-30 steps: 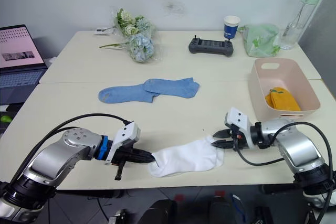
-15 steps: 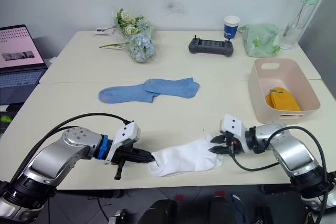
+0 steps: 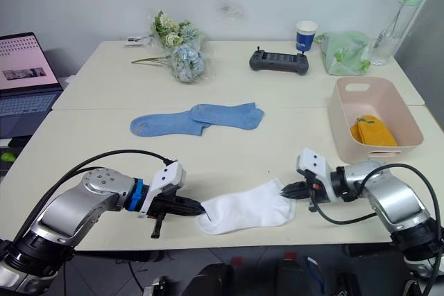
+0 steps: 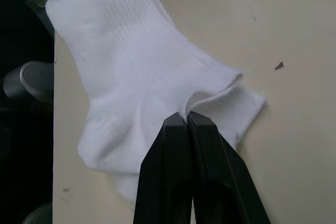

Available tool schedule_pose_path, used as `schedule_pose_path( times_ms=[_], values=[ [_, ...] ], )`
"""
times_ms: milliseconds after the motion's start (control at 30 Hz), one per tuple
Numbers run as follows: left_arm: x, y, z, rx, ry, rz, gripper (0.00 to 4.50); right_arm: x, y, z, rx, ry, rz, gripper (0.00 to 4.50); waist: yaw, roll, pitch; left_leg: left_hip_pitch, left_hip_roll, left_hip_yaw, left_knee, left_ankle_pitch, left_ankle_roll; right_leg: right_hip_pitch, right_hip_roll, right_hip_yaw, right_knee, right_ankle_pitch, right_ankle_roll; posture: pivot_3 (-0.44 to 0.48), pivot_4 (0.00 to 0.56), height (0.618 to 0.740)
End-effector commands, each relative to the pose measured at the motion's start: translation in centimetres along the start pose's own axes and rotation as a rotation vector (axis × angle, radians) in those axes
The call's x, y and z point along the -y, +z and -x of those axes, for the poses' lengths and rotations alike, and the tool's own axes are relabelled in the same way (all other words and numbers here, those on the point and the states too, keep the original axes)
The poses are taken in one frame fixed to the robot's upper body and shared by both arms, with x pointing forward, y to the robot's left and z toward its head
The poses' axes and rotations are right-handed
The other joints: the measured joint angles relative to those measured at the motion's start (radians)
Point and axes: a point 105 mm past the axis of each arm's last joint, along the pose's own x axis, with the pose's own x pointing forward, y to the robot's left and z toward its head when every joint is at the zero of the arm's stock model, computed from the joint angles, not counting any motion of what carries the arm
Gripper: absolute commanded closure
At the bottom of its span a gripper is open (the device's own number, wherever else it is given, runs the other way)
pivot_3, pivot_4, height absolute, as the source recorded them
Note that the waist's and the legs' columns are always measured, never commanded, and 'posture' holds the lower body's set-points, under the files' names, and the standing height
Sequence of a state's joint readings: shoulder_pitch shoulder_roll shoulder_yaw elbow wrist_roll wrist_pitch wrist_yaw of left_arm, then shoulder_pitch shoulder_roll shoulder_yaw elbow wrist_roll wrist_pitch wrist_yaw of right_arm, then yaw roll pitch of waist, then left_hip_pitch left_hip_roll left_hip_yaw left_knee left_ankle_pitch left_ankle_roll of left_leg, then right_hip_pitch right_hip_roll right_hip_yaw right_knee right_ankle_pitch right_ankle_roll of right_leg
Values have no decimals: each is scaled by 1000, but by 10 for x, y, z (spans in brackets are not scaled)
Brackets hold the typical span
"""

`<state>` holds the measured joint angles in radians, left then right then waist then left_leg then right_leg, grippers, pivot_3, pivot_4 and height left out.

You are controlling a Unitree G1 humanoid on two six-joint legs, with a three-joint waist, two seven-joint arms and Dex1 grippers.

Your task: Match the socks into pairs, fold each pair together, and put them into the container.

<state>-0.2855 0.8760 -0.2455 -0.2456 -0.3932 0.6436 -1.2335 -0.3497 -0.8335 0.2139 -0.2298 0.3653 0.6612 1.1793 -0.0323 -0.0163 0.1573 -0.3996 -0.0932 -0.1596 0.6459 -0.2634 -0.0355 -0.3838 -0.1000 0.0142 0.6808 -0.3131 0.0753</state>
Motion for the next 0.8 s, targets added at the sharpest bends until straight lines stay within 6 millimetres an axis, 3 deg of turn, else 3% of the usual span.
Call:
schedule_pose_path(
  times_ms=[33,367,800],
  values=[
    [2,10,-2,23,-13,-45,4500,6,7,8,19,-23,32,4484,0,0,0,0,0,0,0,0,0,0,0,0,0,0,0,0,150,740],
    [3,4,-9,-1,-15,-48,4500,13,-1,3,5,-44,37,4484,0,0,0,0,0,0,0,0,0,0,0,0,0,0,0,0,150,740],
    [0,-1,-3,-27,0,-44,4500,11,-4,2,-8,-35,32,4484,0,0,0,0,0,0,0,0,0,0,0,0,0,0,0,0,150,740]
  ],
)
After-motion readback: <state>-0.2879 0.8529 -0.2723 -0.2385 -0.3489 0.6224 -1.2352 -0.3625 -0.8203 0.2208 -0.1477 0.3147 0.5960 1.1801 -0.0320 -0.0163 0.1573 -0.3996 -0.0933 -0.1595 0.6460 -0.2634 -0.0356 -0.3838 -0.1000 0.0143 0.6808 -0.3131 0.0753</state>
